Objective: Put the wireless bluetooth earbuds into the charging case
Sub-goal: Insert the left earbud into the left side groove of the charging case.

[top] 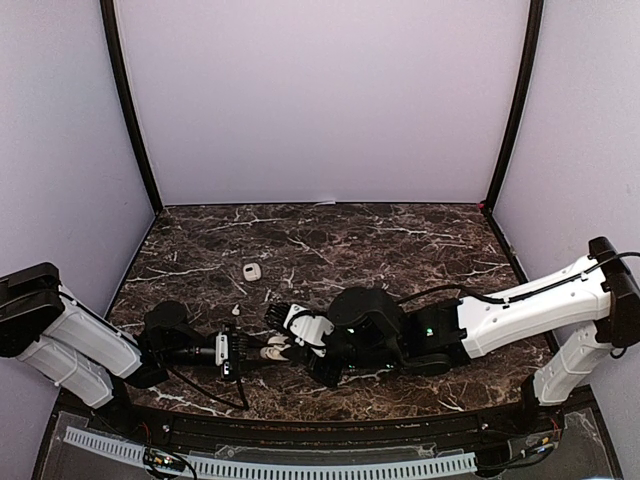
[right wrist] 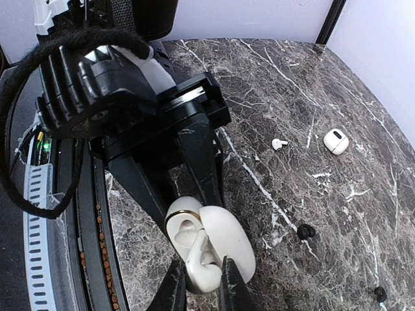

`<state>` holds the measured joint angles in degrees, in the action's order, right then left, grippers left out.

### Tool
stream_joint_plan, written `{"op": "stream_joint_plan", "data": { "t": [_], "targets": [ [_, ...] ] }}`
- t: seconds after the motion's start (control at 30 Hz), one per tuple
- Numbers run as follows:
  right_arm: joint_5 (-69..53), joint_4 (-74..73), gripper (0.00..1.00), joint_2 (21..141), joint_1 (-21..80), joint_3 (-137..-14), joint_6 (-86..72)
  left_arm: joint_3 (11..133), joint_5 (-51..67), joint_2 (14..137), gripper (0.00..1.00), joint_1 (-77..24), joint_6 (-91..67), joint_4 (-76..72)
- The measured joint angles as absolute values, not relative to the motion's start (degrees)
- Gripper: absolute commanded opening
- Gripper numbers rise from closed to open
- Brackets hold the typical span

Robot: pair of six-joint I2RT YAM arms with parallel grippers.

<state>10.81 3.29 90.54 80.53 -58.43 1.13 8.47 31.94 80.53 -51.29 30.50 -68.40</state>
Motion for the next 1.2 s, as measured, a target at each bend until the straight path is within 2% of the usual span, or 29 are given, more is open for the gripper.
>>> {"op": "stream_joint_plan", "data": {
  "t": [1.2],
  "targets": [
    [6.94,-1.52,0.0,95.88,80.03,-63.07,-3.75,8.1,28.75,80.53,0.08,-52.23,32.71,-64.71]
  ]
}}
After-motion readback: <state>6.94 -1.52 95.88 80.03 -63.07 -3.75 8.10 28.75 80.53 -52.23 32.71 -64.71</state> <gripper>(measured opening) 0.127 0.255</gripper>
